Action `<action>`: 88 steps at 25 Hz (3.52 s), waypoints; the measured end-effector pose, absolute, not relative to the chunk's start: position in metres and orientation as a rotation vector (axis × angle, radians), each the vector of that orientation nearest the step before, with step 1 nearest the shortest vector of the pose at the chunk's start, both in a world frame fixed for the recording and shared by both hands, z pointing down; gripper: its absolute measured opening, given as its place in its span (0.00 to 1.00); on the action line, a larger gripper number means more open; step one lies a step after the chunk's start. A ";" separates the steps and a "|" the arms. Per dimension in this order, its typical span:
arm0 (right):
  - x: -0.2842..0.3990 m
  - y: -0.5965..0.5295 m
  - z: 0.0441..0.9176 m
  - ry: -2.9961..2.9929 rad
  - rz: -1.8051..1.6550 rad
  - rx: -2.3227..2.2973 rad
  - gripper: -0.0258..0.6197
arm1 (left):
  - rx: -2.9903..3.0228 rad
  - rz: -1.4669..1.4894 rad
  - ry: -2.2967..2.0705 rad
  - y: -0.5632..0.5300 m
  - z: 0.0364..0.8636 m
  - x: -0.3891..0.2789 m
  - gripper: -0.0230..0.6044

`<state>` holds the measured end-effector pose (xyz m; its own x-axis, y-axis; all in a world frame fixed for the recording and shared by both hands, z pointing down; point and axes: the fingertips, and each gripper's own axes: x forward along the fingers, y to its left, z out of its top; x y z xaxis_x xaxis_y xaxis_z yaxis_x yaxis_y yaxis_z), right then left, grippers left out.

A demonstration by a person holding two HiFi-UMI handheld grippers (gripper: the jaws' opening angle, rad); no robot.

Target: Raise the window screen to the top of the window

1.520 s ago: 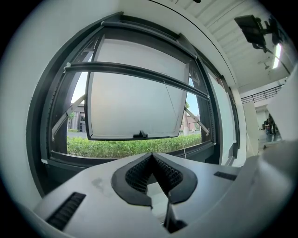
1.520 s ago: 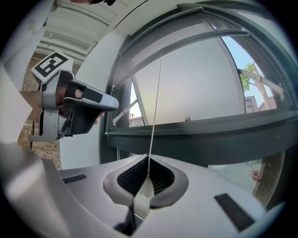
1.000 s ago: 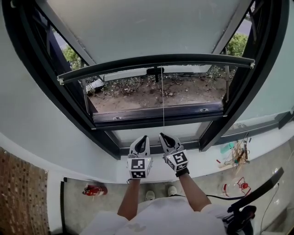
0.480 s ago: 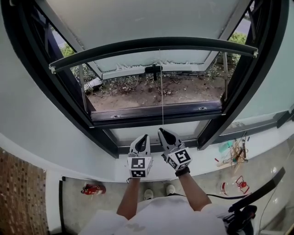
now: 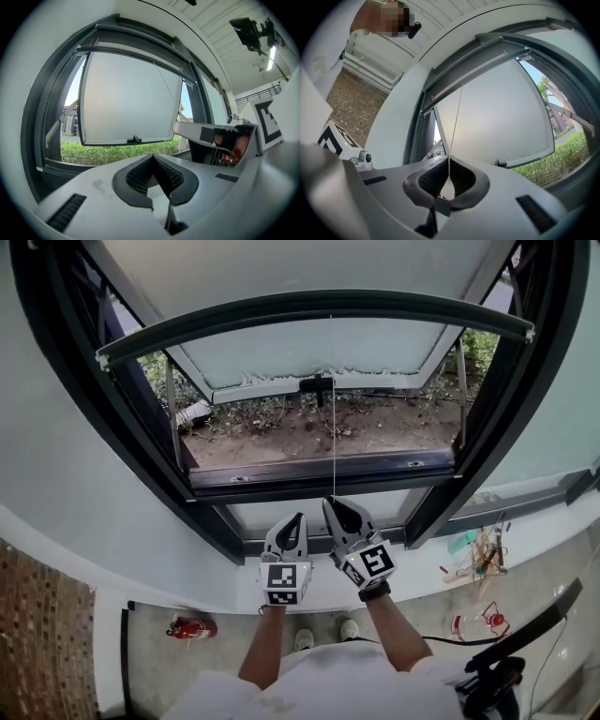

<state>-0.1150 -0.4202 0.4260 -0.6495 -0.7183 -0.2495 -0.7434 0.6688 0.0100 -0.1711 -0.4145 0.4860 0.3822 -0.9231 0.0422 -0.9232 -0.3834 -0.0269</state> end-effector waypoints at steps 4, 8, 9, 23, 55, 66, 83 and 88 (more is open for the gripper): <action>-0.111 -0.415 0.397 2.608 0.194 -1.151 0.04 | 2.602 0.103 -1.753 -0.412 0.491 -0.175 0.04; -0.106 -0.414 0.374 2.563 0.213 -1.132 0.04 | 2.602 0.095 -1.744 -0.411 0.492 -0.175 0.04; -0.105 -0.414 0.369 2.559 0.221 -1.131 0.04 | 2.605 0.092 -1.743 -0.411 0.489 -0.174 0.04; -0.100 -0.411 0.299 2.487 0.378 -1.104 0.04 | 2.620 0.080 -1.738 -0.410 0.483 -0.169 0.04; -0.086 -0.399 0.165 2.221 0.467 -0.906 0.04 | 2.637 0.113 -1.705 -0.416 0.483 -0.163 0.04; -0.058 -0.406 0.226 2.275 0.285 -1.020 0.04 | 2.662 0.057 -1.680 -0.426 0.475 -0.159 0.04; -0.036 -0.430 0.469 2.592 -0.026 -1.712 0.04 | 2.741 -0.022 -1.559 -0.431 0.458 -0.137 0.04; -0.040 -0.437 0.497 2.665 -0.079 -1.720 0.04 | 2.703 -0.093 -1.578 -0.434 0.450 -0.143 0.04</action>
